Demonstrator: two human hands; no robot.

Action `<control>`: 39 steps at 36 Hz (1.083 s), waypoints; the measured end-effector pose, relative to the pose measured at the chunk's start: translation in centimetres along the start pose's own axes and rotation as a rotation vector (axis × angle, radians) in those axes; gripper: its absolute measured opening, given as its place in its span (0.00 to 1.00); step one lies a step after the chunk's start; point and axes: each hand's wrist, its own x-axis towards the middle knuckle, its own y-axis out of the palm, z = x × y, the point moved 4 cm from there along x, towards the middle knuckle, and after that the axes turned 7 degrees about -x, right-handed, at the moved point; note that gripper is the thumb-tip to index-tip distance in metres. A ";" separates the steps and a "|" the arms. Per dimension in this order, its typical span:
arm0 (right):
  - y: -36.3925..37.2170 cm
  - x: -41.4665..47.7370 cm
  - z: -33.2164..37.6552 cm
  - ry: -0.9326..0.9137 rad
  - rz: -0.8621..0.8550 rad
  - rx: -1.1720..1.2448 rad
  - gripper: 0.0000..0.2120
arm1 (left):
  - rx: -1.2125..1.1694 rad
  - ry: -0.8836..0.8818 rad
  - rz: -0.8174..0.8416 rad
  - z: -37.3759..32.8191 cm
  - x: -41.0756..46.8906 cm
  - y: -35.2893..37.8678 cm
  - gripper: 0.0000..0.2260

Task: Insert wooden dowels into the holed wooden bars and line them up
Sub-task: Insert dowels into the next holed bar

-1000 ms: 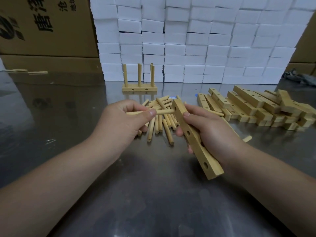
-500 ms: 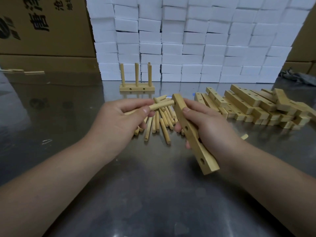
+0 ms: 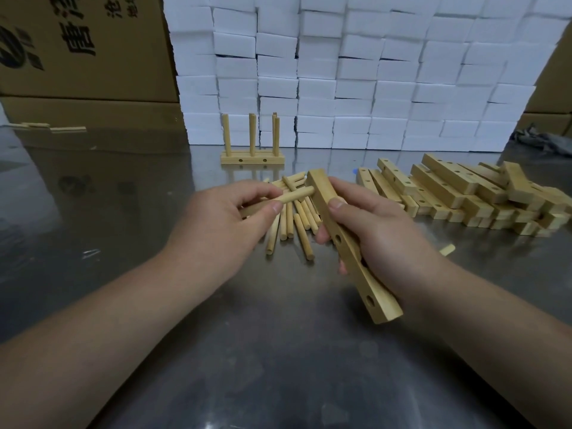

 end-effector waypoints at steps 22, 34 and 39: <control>0.0 0.0 -0.5 0.005 -0.004 -0.160 0.17 | 0.155 0.073 0.030 0.0 -0.4 0.1 0.07; 0.3 0.0 -0.6 0.017 -0.030 -0.227 0.18 | 0.060 -0.059 0.050 0.7 0.2 0.6 0.16; -0.1 0.4 -1.1 0.087 -0.173 -0.084 0.10 | -0.043 -0.097 -0.082 1.4 0.9 -0.5 0.14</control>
